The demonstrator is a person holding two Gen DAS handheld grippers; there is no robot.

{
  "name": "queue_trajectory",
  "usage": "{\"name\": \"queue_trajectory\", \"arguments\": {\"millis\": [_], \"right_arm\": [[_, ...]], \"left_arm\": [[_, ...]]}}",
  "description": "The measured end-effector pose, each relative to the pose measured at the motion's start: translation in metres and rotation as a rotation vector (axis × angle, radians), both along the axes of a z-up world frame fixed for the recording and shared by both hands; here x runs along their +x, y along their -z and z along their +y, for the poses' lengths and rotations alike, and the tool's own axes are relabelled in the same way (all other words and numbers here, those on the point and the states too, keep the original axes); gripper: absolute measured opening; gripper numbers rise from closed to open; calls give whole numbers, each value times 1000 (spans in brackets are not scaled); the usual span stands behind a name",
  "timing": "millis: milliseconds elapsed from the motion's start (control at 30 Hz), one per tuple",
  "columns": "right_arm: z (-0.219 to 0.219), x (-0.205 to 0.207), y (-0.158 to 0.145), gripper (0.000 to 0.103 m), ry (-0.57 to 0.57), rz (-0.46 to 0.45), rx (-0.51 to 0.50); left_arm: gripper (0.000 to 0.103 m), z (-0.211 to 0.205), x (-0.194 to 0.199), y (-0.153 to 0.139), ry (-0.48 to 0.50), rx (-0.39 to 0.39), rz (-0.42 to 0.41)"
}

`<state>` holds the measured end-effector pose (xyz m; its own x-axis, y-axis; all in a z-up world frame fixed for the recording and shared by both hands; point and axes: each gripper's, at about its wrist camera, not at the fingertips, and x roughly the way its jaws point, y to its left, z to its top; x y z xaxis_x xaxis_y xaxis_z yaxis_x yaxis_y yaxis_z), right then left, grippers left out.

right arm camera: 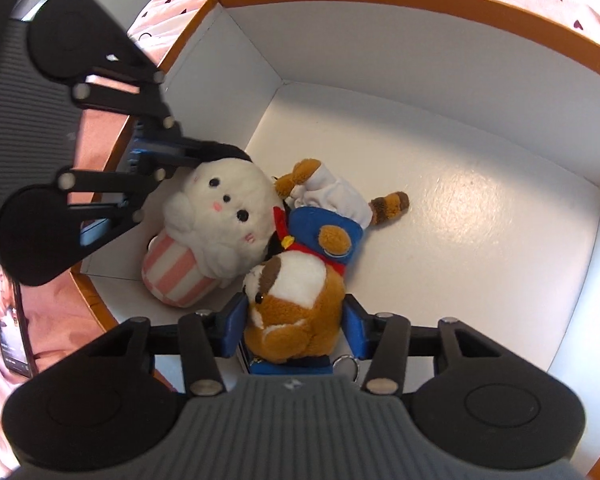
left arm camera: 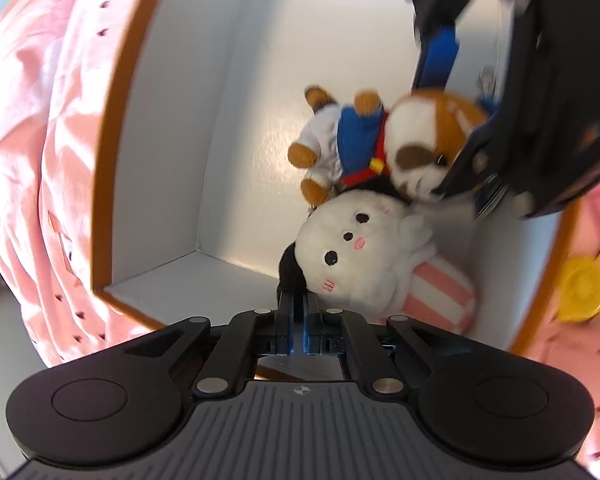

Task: Organize objects
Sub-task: 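Open left gripper releasing white dog while right gripper releases brown dog in box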

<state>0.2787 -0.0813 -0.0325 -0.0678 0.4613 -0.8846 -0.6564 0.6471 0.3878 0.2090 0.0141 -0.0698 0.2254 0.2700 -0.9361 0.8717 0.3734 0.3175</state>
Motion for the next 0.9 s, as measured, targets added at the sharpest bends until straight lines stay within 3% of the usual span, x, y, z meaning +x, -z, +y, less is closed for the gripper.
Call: {"name": "queue_trajectory", "arguments": {"millis": [233,600,733,900], "right_arm": [[-10,7,1,49,72,59,50],[-29,12,-5,48,115,85,30],[-40,16,-16,47,112,80,37],[-34,14,-7,47,94,84,4]], "left_arm": [[2,6,-6,-32,-164,-145,6],[2,32,-10,-1,-347,-124,-54],[1,38,-11,0,-384,-147,-57],[2,25,5,-5,-426,-150,-56]]}}
